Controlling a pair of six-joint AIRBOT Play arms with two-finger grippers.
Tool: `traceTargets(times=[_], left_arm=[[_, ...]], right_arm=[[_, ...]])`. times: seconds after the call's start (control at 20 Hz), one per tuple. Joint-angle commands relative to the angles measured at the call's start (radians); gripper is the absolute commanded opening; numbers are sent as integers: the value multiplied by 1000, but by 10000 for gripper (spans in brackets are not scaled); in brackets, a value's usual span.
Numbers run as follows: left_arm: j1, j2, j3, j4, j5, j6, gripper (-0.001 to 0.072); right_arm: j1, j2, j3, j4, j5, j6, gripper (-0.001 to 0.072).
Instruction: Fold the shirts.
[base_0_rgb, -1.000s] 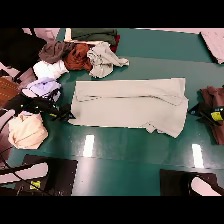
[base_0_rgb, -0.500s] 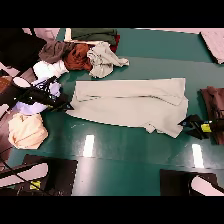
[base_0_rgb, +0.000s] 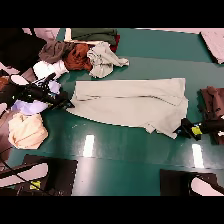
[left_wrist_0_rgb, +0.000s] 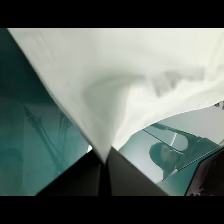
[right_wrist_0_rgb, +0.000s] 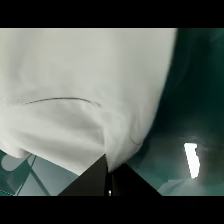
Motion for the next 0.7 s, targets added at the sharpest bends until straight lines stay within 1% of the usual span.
traceTargets(times=[0.0, 0.05, 0.1, 0.2, 0.3, 0.4, 0.45, 0.5, 0.55, 0.65], left_arm=[[1, 11, 1, -2, -18, 1, 22], [3, 31, 2, -2, -26, 1, 22], [11, 64, 1, -2, -40, 0, 22], [12, 166, 1, 38, -70, -11, 21], [12, 289, 0, 138, -101, -61, 21], [12, 374, -15, 191, -90, -109, 21], [12, 386, -26, 189, -73, -109, 21], [12, 381, -39, 177, -53, -109, 21], [8, 370, -54, 161, -22, -109, 21], [-11, 319, -62, 149, 35, -101, 21]], right_arm=[[-25, 114, 24, -98, 52, 27, 28], [-40, 163, 47, -134, 87, 31, 28], [-48, 217, 72, -169, 117, 55, 28], [-47, 333, 121, -201, 166, 89, 28], [-20, 414, 158, -244, 228, 124, 27], [28, 473, 189, -296, 288, 163, 28], [54, 493, 212, -311, 291, 174, 27], [74, 499, 240, -314, 264, 182, 27], [93, 488, 274, -314, 204, 185, 27], [131, 382, 362, -312, 144, 185, 27]])
